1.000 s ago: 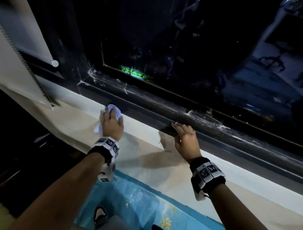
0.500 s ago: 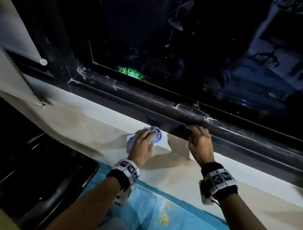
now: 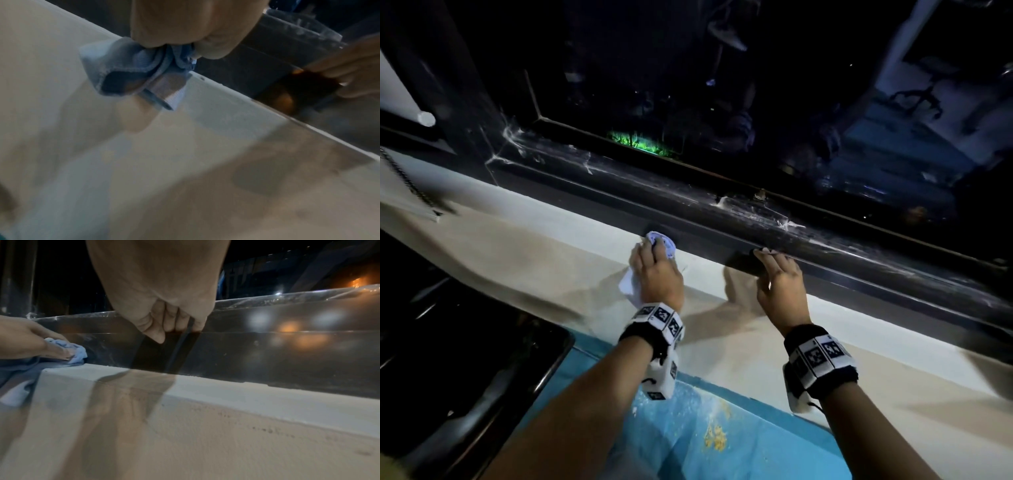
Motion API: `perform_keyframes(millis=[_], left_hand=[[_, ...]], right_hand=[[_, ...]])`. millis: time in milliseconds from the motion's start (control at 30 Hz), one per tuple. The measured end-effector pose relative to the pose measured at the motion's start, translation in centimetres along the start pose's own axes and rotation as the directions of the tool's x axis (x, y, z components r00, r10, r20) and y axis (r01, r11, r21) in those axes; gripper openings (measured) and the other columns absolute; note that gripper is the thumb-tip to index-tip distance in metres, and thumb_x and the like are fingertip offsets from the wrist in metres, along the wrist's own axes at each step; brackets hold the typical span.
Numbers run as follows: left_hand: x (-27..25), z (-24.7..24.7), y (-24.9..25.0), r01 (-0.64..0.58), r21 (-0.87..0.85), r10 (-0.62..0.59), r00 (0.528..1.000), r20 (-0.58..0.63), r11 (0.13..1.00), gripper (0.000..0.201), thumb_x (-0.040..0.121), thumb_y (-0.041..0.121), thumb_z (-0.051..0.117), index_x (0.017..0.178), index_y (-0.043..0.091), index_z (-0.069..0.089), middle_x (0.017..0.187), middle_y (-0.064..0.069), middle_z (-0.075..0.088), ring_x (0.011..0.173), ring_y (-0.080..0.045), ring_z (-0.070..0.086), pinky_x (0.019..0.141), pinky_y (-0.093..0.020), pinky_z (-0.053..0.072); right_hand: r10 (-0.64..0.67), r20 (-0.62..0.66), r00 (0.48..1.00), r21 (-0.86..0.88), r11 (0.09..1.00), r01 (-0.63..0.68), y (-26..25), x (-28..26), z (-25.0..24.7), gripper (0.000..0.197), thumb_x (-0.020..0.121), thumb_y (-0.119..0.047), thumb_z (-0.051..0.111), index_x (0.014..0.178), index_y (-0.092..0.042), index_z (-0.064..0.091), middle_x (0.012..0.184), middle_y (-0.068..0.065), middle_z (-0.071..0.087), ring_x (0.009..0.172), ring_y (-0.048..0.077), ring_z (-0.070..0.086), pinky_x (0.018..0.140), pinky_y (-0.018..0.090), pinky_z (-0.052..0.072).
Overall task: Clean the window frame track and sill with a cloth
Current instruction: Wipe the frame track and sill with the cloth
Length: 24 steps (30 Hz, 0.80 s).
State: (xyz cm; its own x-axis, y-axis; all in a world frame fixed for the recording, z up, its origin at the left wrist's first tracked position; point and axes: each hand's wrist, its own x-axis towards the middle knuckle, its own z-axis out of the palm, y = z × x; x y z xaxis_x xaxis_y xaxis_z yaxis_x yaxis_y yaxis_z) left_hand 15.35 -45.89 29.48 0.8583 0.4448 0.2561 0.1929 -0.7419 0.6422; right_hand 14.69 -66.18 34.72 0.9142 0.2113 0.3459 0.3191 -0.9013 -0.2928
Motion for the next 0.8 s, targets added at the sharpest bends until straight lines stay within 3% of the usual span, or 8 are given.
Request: perform_keyframes(millis=[167, 267, 300, 367, 467, 533, 667, 800], left_hand=[[-1.8, 0.0, 1.0, -0.124, -0.018, 0.125, 0.987, 0.102, 0.992, 0.043, 0.080, 0.005, 0.060, 0.123, 0.005, 0.057, 0.129, -0.019, 0.053, 0.121, -0.039, 0.044, 0.104, -0.046, 0.037], [-1.6, -1.1, 0.3, -0.322, -0.130, 0.344, 0.912, 0.222, 0.938, 0.040, 0.081, 0.003, 0.057, 0.121, 0.007, 0.060, 0.122, -0.016, 0.058, 0.114, -0.035, 0.051, 0.102, -0.039, 0.037], [-1.2, -1.7, 0.0, -0.335, -0.190, 0.376, 0.890, 0.257, 0.923, 0.041, 0.082, 0.002, 0.054, 0.122, 0.007, 0.059, 0.123, -0.016, 0.058, 0.113, -0.034, 0.052, 0.101, -0.035, 0.037], [-0.4, -2.8, -0.7, -0.244, -0.252, 0.310, 0.912, 0.268, 0.936, 0.043, 0.087, 0.001, 0.051, 0.129, 0.009, 0.053, 0.128, -0.017, 0.054, 0.113, -0.031, 0.053, 0.098, -0.034, 0.040], [0.4, -3.7, -1.3, -0.051, -0.244, 0.082, 0.989, 0.122, 0.968, 0.041, 0.090, 0.003, 0.052, 0.131, 0.005, 0.046, 0.131, -0.020, 0.047, 0.112, -0.036, 0.051, 0.093, -0.042, 0.046], [0.3, -3.3, -1.2, 0.033, -0.238, -0.021, 0.998, 0.052, 0.971, 0.036, 0.091, 0.006, 0.051, 0.127, 0.002, 0.045, 0.128, -0.021, 0.044, 0.109, -0.039, 0.051, 0.089, -0.045, 0.046], [-0.8, -0.9, -0.3, -0.064, -0.178, 0.061, 0.998, -0.026, 0.982, 0.029, 0.084, 0.003, 0.058, 0.113, 0.002, 0.057, 0.118, -0.021, 0.053, 0.109, -0.039, 0.050, 0.085, -0.048, 0.049], [-3.1, 1.3, 2.5, -0.175, -0.057, 0.177, 0.984, 0.031, 0.983, 0.033, 0.076, 0.008, 0.057, 0.109, 0.008, 0.060, 0.112, -0.015, 0.059, 0.108, -0.037, 0.050, 0.087, -0.045, 0.047]], right_hand=[[-0.003, 0.004, 1.000, 0.016, 1.000, 0.003, -0.1, -0.4, -0.2, 0.059, 0.065, 0.008, 0.058, 0.122, -0.004, 0.057, 0.109, 0.015, 0.063, 0.097, 0.036, 0.056, 0.094, 0.047, 0.045], [-0.006, 0.008, 1.000, 0.031, 1.000, 0.006, -0.1, -0.4, -0.3, 0.060, 0.064, 0.009, 0.059, 0.122, -0.005, 0.057, 0.111, 0.014, 0.063, 0.098, 0.036, 0.057, 0.093, 0.047, 0.046], [-0.010, 0.017, 1.000, 0.035, 0.999, 0.009, -0.1, -0.5, -0.4, 0.061, 0.063, 0.010, 0.059, 0.122, -0.005, 0.057, 0.112, 0.014, 0.063, 0.099, 0.036, 0.057, 0.093, 0.047, 0.046], [-0.022, 0.043, 0.999, 0.049, 0.999, 0.020, 0.1, -0.4, -0.7, 0.060, 0.065, 0.010, 0.058, 0.123, -0.006, 0.057, 0.115, 0.013, 0.062, 0.101, 0.035, 0.056, 0.094, 0.046, 0.046], [-0.016, 0.048, 0.999, 0.125, 0.992, 0.010, 0.7, -0.4, -1.4, 0.055, 0.071, 0.010, 0.053, 0.124, -0.008, 0.056, 0.118, 0.011, 0.061, 0.106, 0.032, 0.057, 0.094, 0.044, 0.047], [0.008, -0.003, 1.000, 0.143, 0.990, -0.007, 1.1, -0.7, -1.9, 0.054, 0.074, 0.010, 0.051, 0.124, -0.008, 0.056, 0.122, 0.012, 0.061, 0.113, 0.030, 0.056, 0.097, 0.042, 0.047], [0.065, -0.071, 0.995, 0.073, 0.996, -0.060, 2.3, -1.6, -2.7, 0.054, 0.072, 0.012, 0.053, 0.123, -0.006, 0.057, 0.125, 0.017, 0.060, 0.117, 0.033, 0.054, 0.101, 0.043, 0.043], [0.093, 0.008, 0.996, 0.010, 0.996, -0.093, 3.9, -3.0, -2.7, 0.059, 0.070, 0.013, 0.054, 0.126, -0.004, 0.053, 0.133, 0.019, 0.053, 0.126, 0.033, 0.046, 0.105, 0.048, 0.037]])
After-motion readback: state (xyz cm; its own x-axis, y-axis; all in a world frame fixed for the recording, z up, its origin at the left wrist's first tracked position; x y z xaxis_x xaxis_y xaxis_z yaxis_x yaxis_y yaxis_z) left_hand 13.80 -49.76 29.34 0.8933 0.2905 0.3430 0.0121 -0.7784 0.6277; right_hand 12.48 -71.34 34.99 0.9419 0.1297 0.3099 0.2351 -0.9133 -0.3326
